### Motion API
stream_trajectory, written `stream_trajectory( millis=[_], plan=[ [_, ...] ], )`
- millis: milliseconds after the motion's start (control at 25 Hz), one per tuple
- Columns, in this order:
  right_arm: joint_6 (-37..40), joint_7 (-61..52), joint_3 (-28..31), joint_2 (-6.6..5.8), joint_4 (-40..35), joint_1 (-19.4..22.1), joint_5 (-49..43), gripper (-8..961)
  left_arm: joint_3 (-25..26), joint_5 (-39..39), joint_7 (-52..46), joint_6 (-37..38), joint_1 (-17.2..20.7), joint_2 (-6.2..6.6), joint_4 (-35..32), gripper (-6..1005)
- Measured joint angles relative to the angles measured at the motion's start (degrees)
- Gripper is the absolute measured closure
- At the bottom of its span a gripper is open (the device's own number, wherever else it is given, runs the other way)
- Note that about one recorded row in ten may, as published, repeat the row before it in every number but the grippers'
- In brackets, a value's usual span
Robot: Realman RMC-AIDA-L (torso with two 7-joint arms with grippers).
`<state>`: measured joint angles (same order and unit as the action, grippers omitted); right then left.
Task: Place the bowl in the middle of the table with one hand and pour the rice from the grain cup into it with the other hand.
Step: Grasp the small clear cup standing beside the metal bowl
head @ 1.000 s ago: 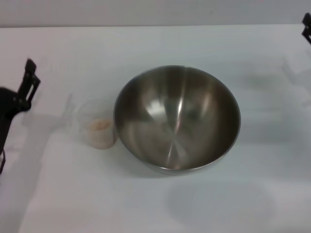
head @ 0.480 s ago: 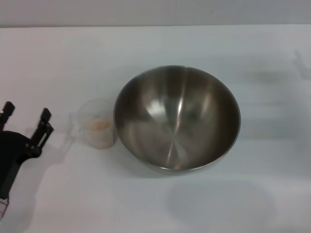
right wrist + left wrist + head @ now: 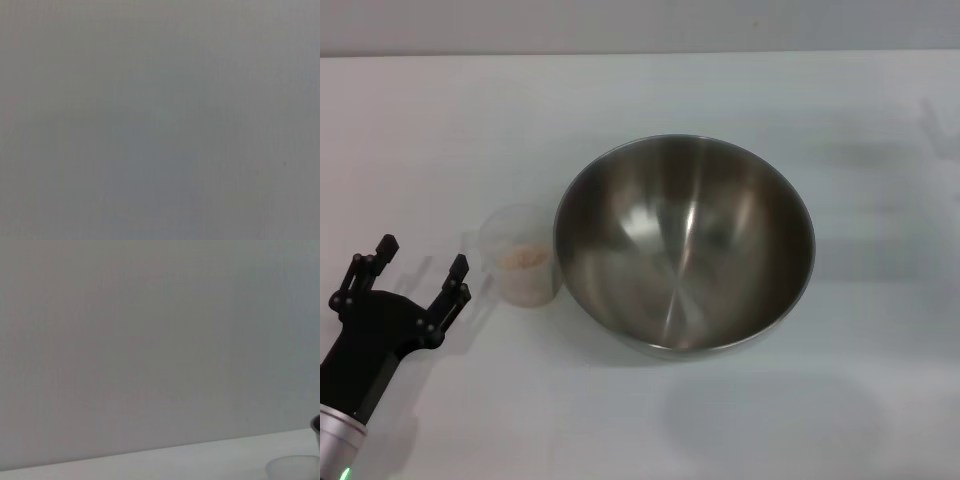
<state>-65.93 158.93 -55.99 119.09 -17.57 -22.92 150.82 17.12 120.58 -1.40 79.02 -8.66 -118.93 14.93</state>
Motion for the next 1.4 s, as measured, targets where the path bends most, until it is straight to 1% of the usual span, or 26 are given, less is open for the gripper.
stream_trajectory(
  millis=[240, 720, 1120, 1400],
  plan=[
    [0.36, 0.03, 0.01, 0.0, 0.0, -0.25, 0.0, 210, -0.17, 0.0, 0.0, -0.77, -0.93, 0.13, 0.16, 192],
    [0.38, 0.06, 0.01, 0.0, 0.0, -0.29, 0.0, 210, 0.36, -0.43, -0.48, -5.29, -3.68, 0.22, -0.53, 193],
    [0.37, 0.06, 0.01, 0.0, 0.0, -0.29, 0.0, 210, 2.19, -0.48, -0.2, -7.49, -5.43, 0.19, -0.7, 193],
    [0.2, 0.06, 0.01, 0.0, 0.0, -0.37, 0.0, 210, 3.41, -0.51, -0.07, -8.09, -5.77, 0.12, -0.59, 194]
  ],
)
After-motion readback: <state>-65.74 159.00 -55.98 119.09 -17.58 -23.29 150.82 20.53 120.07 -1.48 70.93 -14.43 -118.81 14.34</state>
